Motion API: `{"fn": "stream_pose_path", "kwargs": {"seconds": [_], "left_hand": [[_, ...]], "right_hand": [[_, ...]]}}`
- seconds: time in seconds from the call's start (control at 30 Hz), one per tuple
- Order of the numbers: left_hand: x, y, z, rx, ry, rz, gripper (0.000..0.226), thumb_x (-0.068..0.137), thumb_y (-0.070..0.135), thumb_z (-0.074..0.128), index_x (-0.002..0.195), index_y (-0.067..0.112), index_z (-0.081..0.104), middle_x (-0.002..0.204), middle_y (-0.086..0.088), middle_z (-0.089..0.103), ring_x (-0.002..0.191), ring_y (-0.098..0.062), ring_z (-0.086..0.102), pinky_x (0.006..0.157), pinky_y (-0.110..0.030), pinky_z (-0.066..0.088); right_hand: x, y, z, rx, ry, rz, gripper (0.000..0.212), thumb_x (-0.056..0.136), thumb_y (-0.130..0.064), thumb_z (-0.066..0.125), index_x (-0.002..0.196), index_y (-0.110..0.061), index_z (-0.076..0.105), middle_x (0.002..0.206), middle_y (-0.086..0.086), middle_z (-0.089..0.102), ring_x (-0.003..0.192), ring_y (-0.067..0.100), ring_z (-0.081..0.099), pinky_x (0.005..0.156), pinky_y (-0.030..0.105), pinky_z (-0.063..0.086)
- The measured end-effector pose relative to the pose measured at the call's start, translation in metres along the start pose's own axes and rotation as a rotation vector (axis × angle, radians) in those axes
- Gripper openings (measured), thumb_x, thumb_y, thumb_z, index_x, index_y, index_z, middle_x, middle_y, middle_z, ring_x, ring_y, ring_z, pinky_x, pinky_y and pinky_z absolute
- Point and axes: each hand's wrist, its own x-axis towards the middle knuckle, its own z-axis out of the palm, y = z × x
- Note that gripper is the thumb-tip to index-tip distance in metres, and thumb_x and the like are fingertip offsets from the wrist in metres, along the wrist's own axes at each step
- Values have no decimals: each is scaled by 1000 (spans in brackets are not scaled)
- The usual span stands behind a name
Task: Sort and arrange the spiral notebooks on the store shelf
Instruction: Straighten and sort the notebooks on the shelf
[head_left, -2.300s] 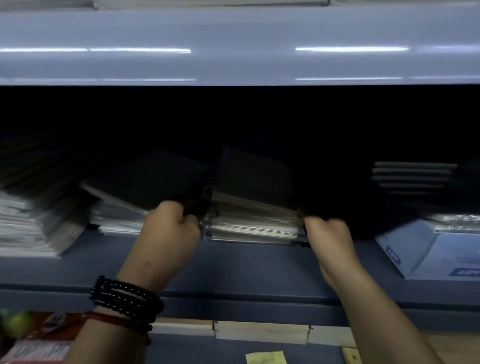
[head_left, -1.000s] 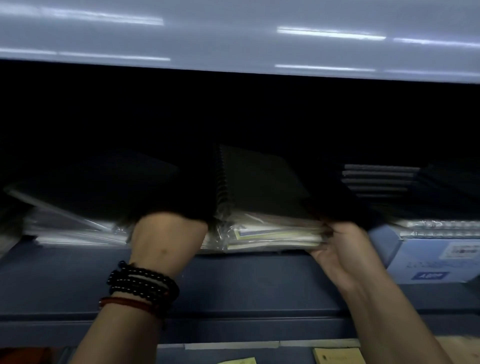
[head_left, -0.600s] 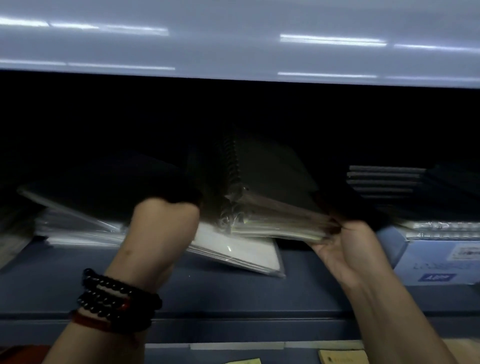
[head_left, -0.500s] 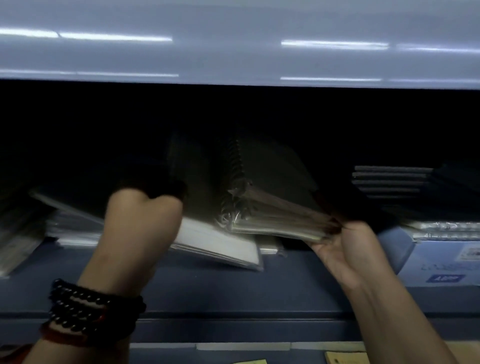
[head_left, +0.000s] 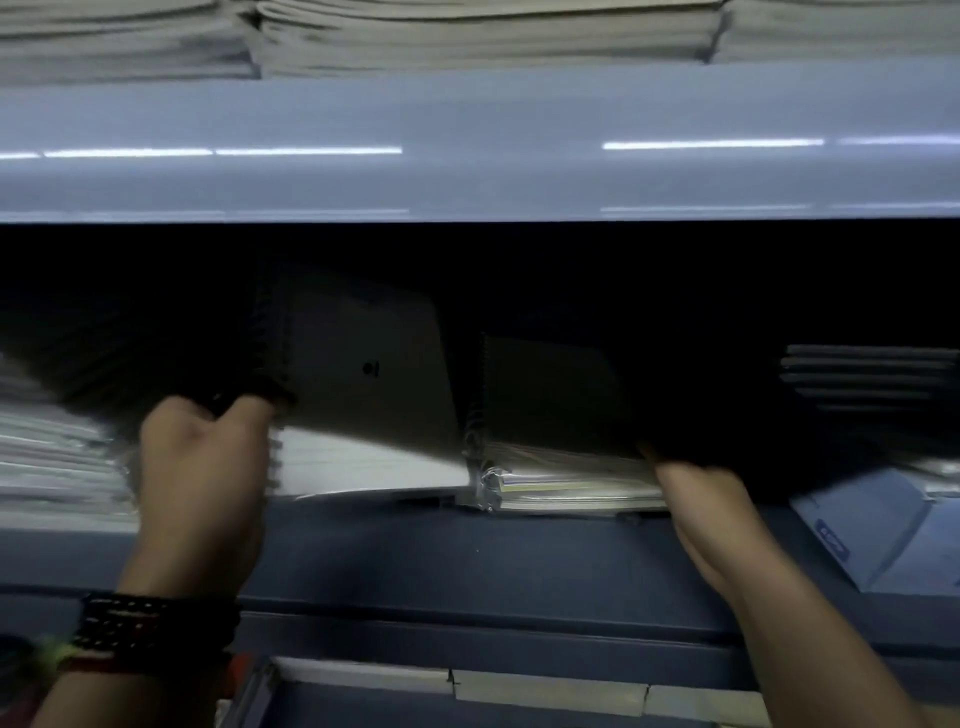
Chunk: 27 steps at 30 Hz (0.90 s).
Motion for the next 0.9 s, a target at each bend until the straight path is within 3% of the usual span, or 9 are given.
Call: {"fn": "stream_pose_path", "kwargs": {"seconds": [0.1, 0.2, 0.27, 0.33, 0.4, 0.5, 0.57, 0.63, 0.9], "left_hand": [[-7, 4, -2, -166, -7, -33, 31, 85, 8, 60, 63, 16, 40, 50, 3, 38, 44, -14, 35, 42, -23, 26], [-12, 15, -15, -185, -14, -92, 32, 87, 4, 60, 65, 17, 40, 47, 6, 40, 39, -8, 38, 35, -16, 28], [-13, 15, -26, -153, -70, -83, 25, 90, 8, 59, 70, 18, 47, 60, 3, 48, 44, -8, 47, 35, -16, 35], [-20, 19, -38, -99, -149, -57, 18, 95, 12, 55, 80, 21, 58, 74, 0, 57, 52, 0, 58, 46, -14, 48], [-31, 23, -43, -140, -190, -83, 15, 96, 8, 54, 89, 13, 67, 85, -4, 67, 64, -2, 65, 56, -18, 54], [-57, 25, -40, -276, -242, -183, 28, 92, -2, 52, 108, 8, 72, 101, -9, 76, 86, -24, 72, 73, -35, 60], [-76, 28, -35, -307, -302, -237, 35, 92, -2, 49, 115, 12, 72, 108, -12, 76, 98, -31, 73, 85, -46, 57], [-90, 30, -29, -331, -328, -267, 39, 92, -4, 48, 119, 13, 70, 109, -12, 76, 101, -34, 72, 87, -46, 56], [-122, 40, -14, -245, -521, -269, 25, 95, 7, 59, 110, 19, 75, 98, -15, 76, 78, -25, 67, 65, -32, 54]], "right_hand": [[-4, 0, 0, 4, 27, -59, 73, 67, -38, 87, 123, 2, 63, 119, 14, 68, 111, 33, 63, 103, 43, 49], [-12, 0, -1, -174, 106, -170, 34, 79, -27, 81, 90, 4, 70, 86, 14, 68, 83, 27, 64, 72, 33, 48], [-22, -1, -2, -399, 185, -357, 39, 88, -14, 72, 56, -5, 52, 56, 6, 49, 57, 20, 48, 50, 29, 32], [-39, -3, -2, -458, 262, -601, 40, 89, -10, 69, 57, -16, 46, 58, 2, 43, 67, 20, 47, 52, 29, 27], [-57, -9, 4, -413, 278, -743, 27, 90, -13, 69, 69, -19, 54, 70, 1, 49, 79, 22, 50, 63, 28, 33], [-86, -21, 20, -170, -37, -573, 12, 93, -30, 68, 83, -23, 69, 74, -3, 67, 72, 6, 63, 63, 14, 45], [-102, -24, 29, -71, -256, -374, 19, 92, -41, 65, 97, -24, 71, 83, -11, 74, 78, 3, 68, 73, 19, 50], [-113, -23, 32, 52, -372, -253, 20, 94, -37, 63, 105, -22, 71, 93, -9, 77, 89, 9, 72, 79, 27, 53], [-128, -28, 1, 196, -306, -255, 20, 95, -13, 64, 115, -15, 68, 101, 4, 77, 93, 24, 75, 74, 37, 58]]}}
